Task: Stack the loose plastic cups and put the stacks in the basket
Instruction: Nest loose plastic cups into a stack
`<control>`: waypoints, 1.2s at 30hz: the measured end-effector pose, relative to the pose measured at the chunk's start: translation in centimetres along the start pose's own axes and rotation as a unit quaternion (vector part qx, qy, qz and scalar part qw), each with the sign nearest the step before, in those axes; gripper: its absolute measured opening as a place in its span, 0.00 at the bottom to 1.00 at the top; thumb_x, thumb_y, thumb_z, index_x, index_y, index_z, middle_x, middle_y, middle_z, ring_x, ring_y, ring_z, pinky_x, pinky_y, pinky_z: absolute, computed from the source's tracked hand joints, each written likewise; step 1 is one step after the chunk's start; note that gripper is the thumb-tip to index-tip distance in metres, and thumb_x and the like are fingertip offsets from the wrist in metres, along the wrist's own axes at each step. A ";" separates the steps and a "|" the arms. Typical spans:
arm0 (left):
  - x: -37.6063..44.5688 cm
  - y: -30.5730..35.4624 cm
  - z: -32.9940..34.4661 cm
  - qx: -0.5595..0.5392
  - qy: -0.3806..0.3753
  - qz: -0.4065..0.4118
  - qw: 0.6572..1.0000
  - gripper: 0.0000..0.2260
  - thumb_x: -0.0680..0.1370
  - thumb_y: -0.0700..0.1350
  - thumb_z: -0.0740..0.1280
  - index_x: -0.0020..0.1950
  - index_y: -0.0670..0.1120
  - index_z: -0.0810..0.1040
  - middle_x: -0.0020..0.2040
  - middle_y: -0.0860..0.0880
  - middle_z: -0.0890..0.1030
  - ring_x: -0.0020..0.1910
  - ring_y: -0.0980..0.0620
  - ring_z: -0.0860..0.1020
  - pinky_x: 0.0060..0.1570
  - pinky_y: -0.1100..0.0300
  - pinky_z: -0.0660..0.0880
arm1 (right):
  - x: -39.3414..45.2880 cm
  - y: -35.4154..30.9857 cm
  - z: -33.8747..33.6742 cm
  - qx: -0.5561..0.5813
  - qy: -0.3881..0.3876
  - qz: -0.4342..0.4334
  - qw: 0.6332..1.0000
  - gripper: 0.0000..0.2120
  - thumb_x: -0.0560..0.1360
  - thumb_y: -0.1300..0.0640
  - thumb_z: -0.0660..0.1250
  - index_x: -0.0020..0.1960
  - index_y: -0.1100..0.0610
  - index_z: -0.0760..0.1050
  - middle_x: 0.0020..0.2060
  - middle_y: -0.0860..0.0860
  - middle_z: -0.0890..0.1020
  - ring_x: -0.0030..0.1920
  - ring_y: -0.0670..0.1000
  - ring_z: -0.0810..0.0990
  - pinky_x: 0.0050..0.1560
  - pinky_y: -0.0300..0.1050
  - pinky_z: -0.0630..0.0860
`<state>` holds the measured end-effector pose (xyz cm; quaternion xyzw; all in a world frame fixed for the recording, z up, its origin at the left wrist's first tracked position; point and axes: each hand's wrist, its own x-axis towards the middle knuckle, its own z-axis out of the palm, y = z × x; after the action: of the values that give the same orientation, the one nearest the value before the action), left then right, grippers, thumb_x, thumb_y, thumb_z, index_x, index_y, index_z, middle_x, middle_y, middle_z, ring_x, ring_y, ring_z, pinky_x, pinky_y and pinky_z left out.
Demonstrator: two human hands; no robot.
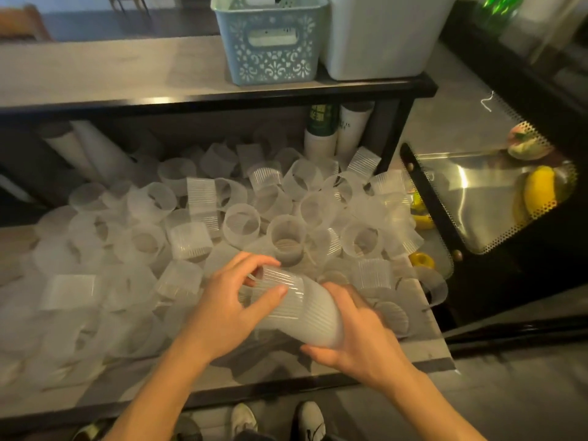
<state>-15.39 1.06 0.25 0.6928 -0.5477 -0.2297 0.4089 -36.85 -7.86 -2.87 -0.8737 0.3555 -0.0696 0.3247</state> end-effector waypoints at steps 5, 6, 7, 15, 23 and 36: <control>-0.5 1.7 3.4 0.031 -0.083 0.016 0.996 0.34 0.76 0.72 0.50 0.78 0.56 0.60 0.68 0.63 0.63 0.72 0.61 0.62 0.68 0.71 0.57 | -0.2 -1.0 0.7 0.044 0.010 0.015 0.999 0.37 0.62 0.35 0.71 0.65 0.38 0.56 0.58 0.39 0.71 0.56 0.48 0.77 0.52 0.52 0.78; -0.7 1.8 4.0 0.018 -0.095 0.011 0.995 0.35 0.76 0.72 0.49 0.79 0.57 0.57 0.72 0.64 0.60 0.74 0.62 0.58 0.70 0.69 0.55 | -0.3 -1.0 0.8 0.052 0.017 0.020 0.998 0.36 0.62 0.35 0.71 0.63 0.39 0.57 0.57 0.39 0.72 0.54 0.47 0.78 0.50 0.52 0.79; -0.8 1.8 4.5 0.007 -0.105 0.005 0.994 0.34 0.76 0.73 0.48 0.79 0.58 0.55 0.74 0.65 0.57 0.76 0.62 0.56 0.71 0.67 0.54 | -0.5 -0.9 0.9 0.053 0.022 0.026 0.998 0.34 0.63 0.35 0.71 0.63 0.39 0.58 0.56 0.39 0.73 0.54 0.46 0.78 0.49 0.50 0.79; 2.1 0.2 8.0 -0.123 0.004 -0.111 0.986 0.18 0.77 0.59 0.67 0.65 0.55 0.74 0.61 0.55 0.78 0.56 0.66 0.76 0.55 0.70 0.73 | -3.0 2.4 -0.4 0.000 0.050 0.101 0.994 0.43 0.62 0.29 0.68 0.71 0.44 0.60 0.59 0.41 0.72 0.56 0.46 0.78 0.50 0.40 0.74; 5.4 -3.3 13.1 0.154 -0.114 -0.099 0.976 0.44 0.66 0.72 0.66 0.76 0.51 0.61 0.72 0.48 0.66 0.69 0.47 0.66 0.65 0.57 0.64 | -5.1 5.0 -0.8 0.006 0.063 0.181 0.982 0.46 0.64 0.32 0.72 0.74 0.44 0.55 0.59 0.42 0.71 0.58 0.43 0.72 0.57 0.43 0.76; 3.3 -4.5 13.3 -0.005 0.035 -0.191 0.981 0.35 0.71 0.66 0.70 0.73 0.55 0.65 0.69 0.52 0.73 0.67 0.50 0.71 0.66 0.47 0.70 | -4.9 5.1 -0.2 -0.022 0.081 0.193 0.978 0.47 0.63 0.27 0.70 0.74 0.45 0.56 0.65 0.44 0.71 0.62 0.46 0.72 0.59 0.47 0.77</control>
<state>-22.06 -6.00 -10.42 0.7903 -0.3895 -0.2814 0.3800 -43.46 -7.43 -5.31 -0.7870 0.5442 -0.0677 0.2826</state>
